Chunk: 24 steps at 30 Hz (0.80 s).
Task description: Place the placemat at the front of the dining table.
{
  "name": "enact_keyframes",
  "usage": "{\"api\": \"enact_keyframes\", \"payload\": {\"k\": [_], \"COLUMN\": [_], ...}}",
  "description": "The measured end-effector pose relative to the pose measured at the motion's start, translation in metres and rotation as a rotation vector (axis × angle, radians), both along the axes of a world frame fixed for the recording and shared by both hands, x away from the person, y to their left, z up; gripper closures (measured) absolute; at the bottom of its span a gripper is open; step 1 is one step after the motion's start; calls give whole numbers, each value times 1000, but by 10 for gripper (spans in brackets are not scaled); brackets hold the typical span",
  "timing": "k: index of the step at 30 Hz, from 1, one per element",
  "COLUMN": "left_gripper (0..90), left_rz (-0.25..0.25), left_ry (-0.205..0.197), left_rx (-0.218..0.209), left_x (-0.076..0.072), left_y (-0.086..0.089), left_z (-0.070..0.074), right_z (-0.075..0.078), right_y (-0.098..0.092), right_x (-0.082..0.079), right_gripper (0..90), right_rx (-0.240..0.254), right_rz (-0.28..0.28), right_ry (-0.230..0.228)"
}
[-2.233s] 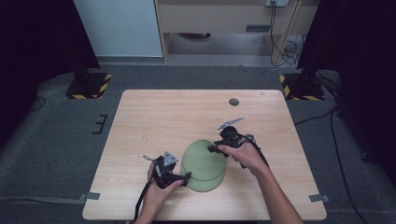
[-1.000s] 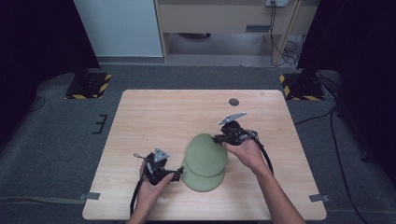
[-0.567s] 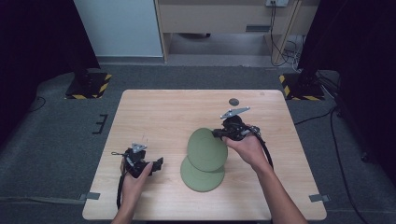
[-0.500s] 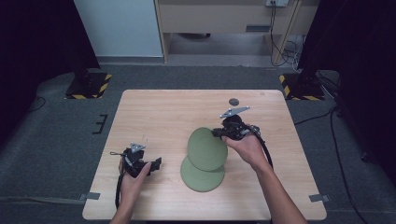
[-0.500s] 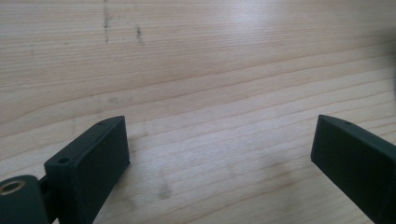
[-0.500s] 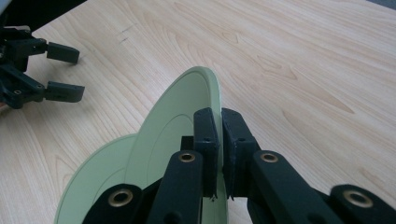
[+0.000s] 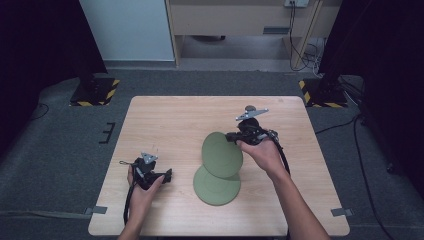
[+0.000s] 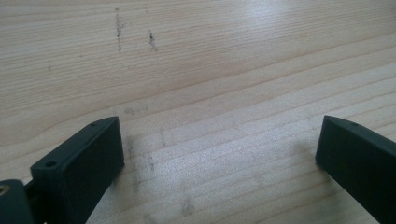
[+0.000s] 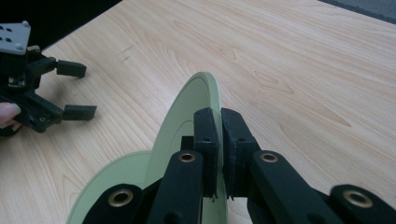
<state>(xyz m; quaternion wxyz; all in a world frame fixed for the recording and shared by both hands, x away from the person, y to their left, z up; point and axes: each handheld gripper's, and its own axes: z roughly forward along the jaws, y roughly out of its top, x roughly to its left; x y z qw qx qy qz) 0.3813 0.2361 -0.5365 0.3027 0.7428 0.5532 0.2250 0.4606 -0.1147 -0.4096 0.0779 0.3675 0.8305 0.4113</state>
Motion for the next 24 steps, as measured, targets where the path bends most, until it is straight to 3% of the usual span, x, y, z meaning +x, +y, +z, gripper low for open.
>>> {"api": "enact_keyframes", "payload": {"k": [15, 24], "left_gripper": [1, 1], "left_rz": [2, 5], "left_ry": [0, 0], "left_rx": [1, 1], "left_x": [0, 0], "left_y": [0, 0], "left_z": [0, 0], "right_z": [17, 15], "right_y": [12, 9], "right_x": [16, 29], "right_gripper": [860, 860], "right_rx": [48, 66], "right_rz": [-23, -86], "right_ry": [-10, -23]}}
